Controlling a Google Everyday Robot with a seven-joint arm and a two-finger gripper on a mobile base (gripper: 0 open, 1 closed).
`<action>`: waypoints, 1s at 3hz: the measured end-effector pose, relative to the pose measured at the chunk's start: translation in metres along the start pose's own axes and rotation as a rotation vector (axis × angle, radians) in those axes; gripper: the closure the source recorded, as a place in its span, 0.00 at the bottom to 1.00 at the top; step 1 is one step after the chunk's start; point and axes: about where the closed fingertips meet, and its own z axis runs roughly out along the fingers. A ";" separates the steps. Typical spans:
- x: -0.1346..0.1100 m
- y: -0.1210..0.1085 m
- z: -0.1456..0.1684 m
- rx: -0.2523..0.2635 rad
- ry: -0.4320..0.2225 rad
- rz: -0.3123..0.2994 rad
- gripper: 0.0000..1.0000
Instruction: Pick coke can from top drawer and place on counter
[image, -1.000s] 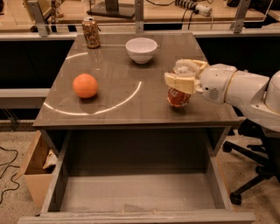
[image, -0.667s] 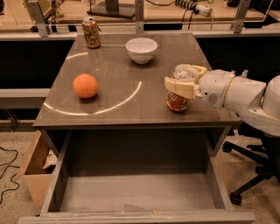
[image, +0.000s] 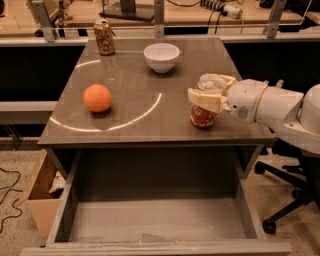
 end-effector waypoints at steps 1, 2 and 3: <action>-0.001 0.000 0.000 -0.001 0.000 0.000 0.36; -0.002 0.002 0.002 -0.005 -0.001 -0.002 0.13; -0.003 0.004 0.004 -0.008 -0.002 -0.004 0.00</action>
Offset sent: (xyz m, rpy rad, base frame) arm 0.0000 0.0001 0.0004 0.0000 0.0000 0.0001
